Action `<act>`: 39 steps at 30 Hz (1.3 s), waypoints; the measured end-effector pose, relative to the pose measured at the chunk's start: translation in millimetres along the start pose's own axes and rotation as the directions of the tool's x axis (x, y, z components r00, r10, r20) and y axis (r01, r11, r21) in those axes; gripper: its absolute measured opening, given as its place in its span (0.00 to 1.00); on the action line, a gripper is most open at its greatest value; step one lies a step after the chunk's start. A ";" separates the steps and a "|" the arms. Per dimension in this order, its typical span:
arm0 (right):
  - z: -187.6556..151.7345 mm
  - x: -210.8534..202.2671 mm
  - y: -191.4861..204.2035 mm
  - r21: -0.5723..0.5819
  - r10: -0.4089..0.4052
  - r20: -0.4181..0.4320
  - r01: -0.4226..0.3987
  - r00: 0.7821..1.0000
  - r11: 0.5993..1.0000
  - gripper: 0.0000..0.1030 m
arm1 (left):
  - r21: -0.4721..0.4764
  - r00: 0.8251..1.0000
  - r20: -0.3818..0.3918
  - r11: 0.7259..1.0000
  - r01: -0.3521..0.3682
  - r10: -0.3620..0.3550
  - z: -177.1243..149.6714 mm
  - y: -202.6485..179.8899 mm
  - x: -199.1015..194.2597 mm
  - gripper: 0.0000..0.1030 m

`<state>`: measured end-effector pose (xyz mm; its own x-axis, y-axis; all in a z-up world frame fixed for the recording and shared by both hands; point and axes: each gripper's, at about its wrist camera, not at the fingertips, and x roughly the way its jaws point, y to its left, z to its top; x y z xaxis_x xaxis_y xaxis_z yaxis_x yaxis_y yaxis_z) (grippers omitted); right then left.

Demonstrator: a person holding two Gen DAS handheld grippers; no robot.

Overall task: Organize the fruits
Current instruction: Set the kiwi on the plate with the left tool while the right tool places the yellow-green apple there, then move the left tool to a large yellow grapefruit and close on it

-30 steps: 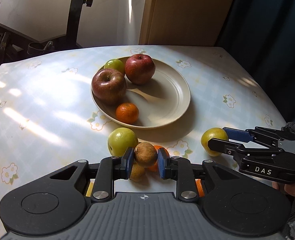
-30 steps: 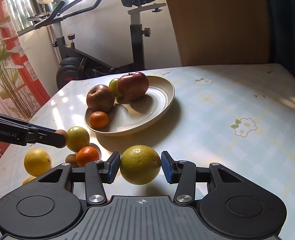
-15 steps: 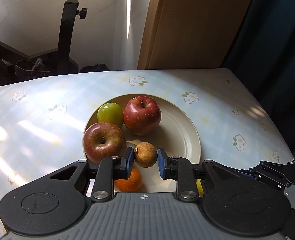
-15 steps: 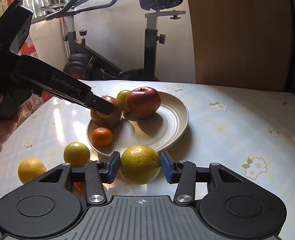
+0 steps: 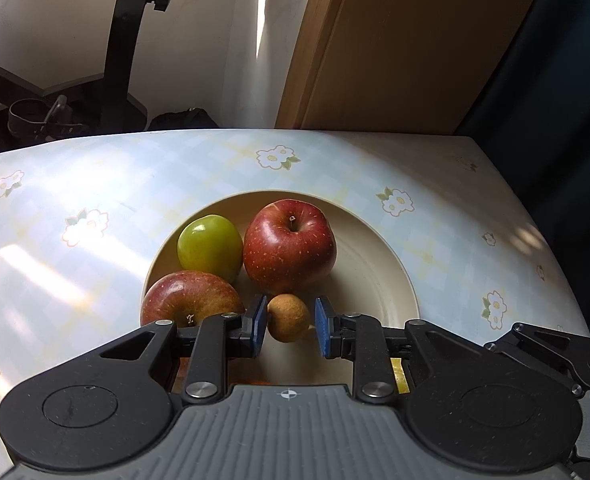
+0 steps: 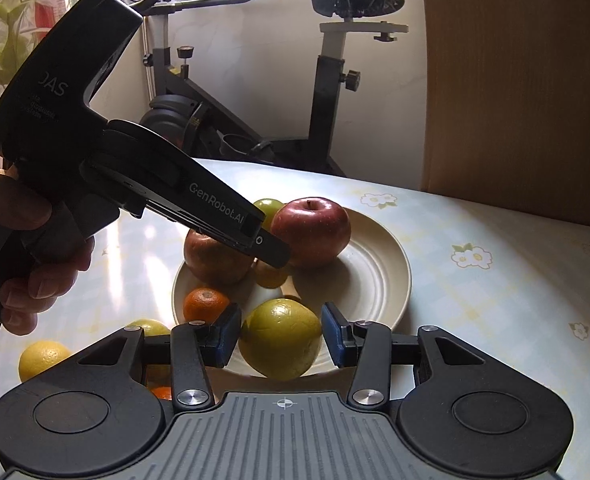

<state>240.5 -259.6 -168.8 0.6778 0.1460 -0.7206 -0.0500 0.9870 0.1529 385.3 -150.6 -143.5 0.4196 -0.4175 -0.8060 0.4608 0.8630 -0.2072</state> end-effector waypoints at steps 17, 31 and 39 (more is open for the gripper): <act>20.4 46.4 12.3 0.024 0.020 -0.038 -0.019 0.999 1.000 0.41 | -0.058 0.993 0.115 0.998 -0.032 0.038 -14.3 30.8 -64.1 0.27; 19.4 8.6 19.9 0.055 -0.002 -0.014 0.003 1.000 0.998 0.41 | -0.080 0.984 0.141 0.992 -0.100 0.110 -40.5 52.0 -104.7 0.27; 6.2 -16.2 43.3 0.066 0.026 -0.009 -0.026 1.000 0.997 0.41 | -0.087 0.982 0.133 0.989 -0.121 0.132 -76.1 64.6 -129.8 0.27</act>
<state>231.8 -219.6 -146.3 0.6698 0.1726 -0.7222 -0.0186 0.9762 0.2160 301.1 -19.0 -94.4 0.5770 -0.3340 -0.7454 0.3368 0.9287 -0.1554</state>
